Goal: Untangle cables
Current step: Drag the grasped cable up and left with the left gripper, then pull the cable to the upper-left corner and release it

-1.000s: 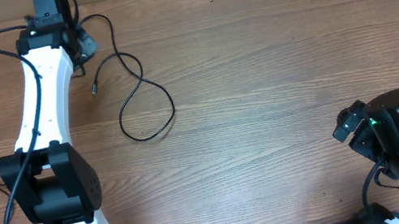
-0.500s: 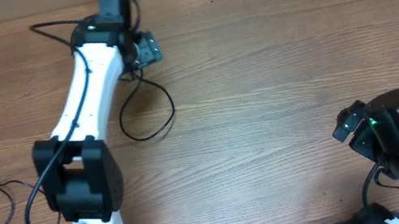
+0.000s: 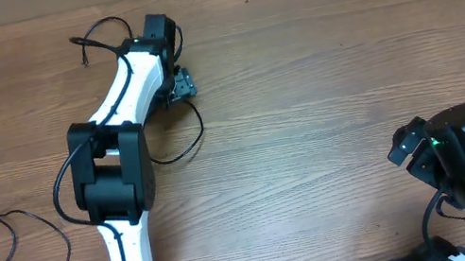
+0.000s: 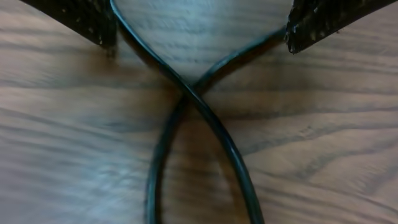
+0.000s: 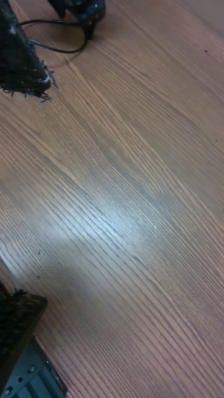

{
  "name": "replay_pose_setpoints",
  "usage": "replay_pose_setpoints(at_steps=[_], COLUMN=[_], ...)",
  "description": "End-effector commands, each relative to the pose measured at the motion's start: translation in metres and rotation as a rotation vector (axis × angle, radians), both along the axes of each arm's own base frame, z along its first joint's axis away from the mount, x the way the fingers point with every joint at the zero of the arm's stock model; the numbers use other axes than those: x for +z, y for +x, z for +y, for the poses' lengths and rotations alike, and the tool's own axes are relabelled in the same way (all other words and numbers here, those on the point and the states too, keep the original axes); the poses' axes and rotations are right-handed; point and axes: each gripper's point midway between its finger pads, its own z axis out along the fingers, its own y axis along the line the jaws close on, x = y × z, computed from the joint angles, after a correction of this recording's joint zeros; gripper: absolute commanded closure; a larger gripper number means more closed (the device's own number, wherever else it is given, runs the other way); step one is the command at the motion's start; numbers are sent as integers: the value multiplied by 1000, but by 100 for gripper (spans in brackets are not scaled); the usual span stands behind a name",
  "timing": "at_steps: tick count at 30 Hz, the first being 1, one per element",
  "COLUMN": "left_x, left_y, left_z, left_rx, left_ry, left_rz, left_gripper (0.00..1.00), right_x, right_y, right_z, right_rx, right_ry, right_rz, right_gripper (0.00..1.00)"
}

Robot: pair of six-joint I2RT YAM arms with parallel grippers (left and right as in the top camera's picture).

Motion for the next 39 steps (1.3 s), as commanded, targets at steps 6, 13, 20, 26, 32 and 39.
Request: replay_pose_setpoints(at_steps=[6,13,20,26,32,39], left_x=[-30,-31,-30,-26,-14,11], left_y=[-4,-7,-2,8,30,69], left_z=[9,9,20,77,150,227], left_rx=[-41,-135,-117,-45,-37,44], left_ry=[57,69,70,156,313,422], left_rz=[51,76,63,43,-24,-214], left_gripper=[33,73,96,96,96,96], right_x=[7,7,7,7,7,7], right_y=[2,2,2,2,2,2], right_z=[-2,-2,-2,-2,-2,-2], right_rx=[-12,-12,-12,-12,-12,-13], right_ry=[4,4,4,4,4,4], right_rz=[-27,-27,-27,-27,-27,-27], right_gripper=[0,0,0,0,0,0])
